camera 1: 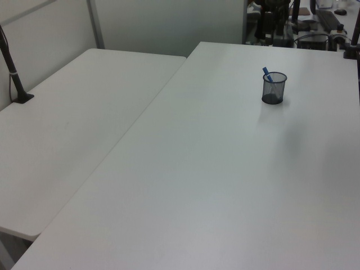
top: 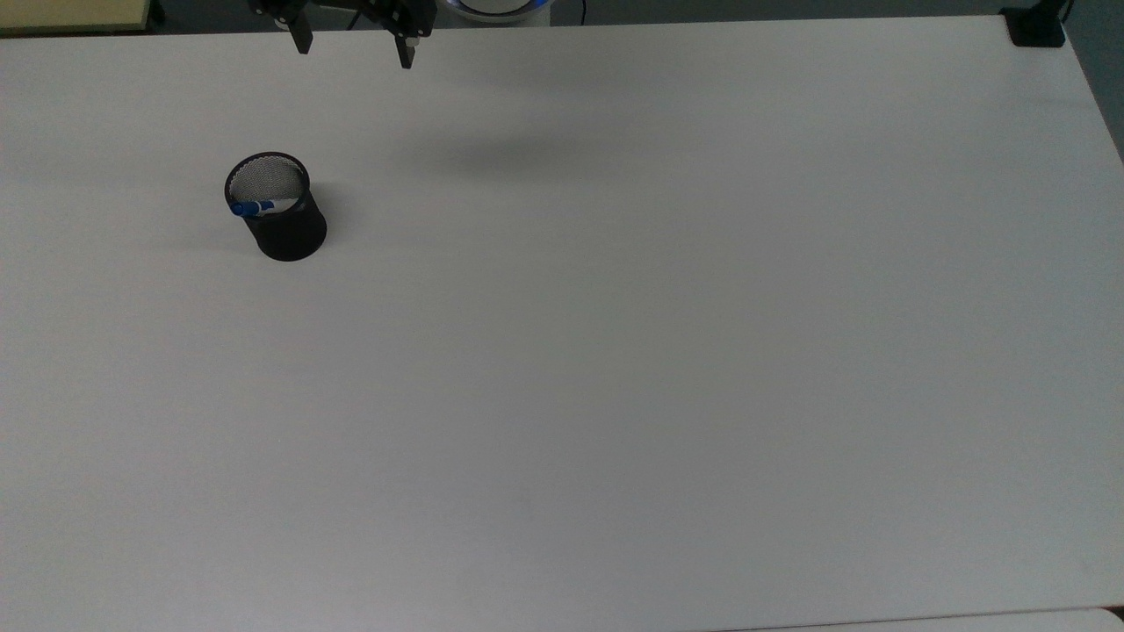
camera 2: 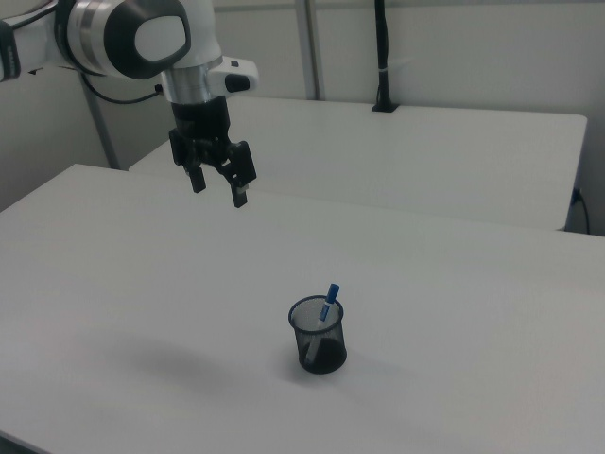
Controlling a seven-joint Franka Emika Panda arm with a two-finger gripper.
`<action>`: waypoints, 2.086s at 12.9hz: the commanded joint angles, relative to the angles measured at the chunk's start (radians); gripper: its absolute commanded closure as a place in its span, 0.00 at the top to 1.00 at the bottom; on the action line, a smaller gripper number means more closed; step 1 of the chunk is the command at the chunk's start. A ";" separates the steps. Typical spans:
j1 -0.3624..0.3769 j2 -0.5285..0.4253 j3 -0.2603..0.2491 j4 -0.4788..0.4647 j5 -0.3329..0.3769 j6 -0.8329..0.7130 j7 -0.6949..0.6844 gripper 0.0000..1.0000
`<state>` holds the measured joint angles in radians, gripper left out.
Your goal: Remove the marker
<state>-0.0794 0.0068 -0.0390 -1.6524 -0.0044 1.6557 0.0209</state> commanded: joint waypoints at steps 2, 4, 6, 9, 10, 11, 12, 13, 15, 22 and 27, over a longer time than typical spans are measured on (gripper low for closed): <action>0.000 -0.010 -0.002 0.008 0.001 -0.051 -0.006 1.00; 0.000 -0.010 -0.002 0.008 0.000 -0.053 -0.006 1.00; 0.000 -0.010 -0.002 0.008 0.001 -0.053 -0.006 1.00; 0.000 -0.010 -0.002 0.008 0.000 -0.053 -0.007 1.00; -0.002 -0.010 -0.002 0.008 0.000 -0.053 -0.007 1.00; -0.002 -0.011 -0.004 0.008 0.000 -0.053 -0.007 1.00; -0.002 -0.011 -0.004 0.008 0.000 -0.051 -0.007 1.00; -0.002 -0.010 -0.004 0.008 -0.002 -0.050 -0.007 1.00; 0.001 -0.005 -0.002 0.008 -0.003 -0.047 -0.009 1.00; 0.001 0.007 -0.001 0.008 -0.013 -0.011 0.022 1.00; -0.069 0.079 -0.002 0.006 -0.016 0.131 -0.002 0.97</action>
<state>-0.1113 0.0327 -0.0399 -1.6529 -0.0088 1.7130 0.0272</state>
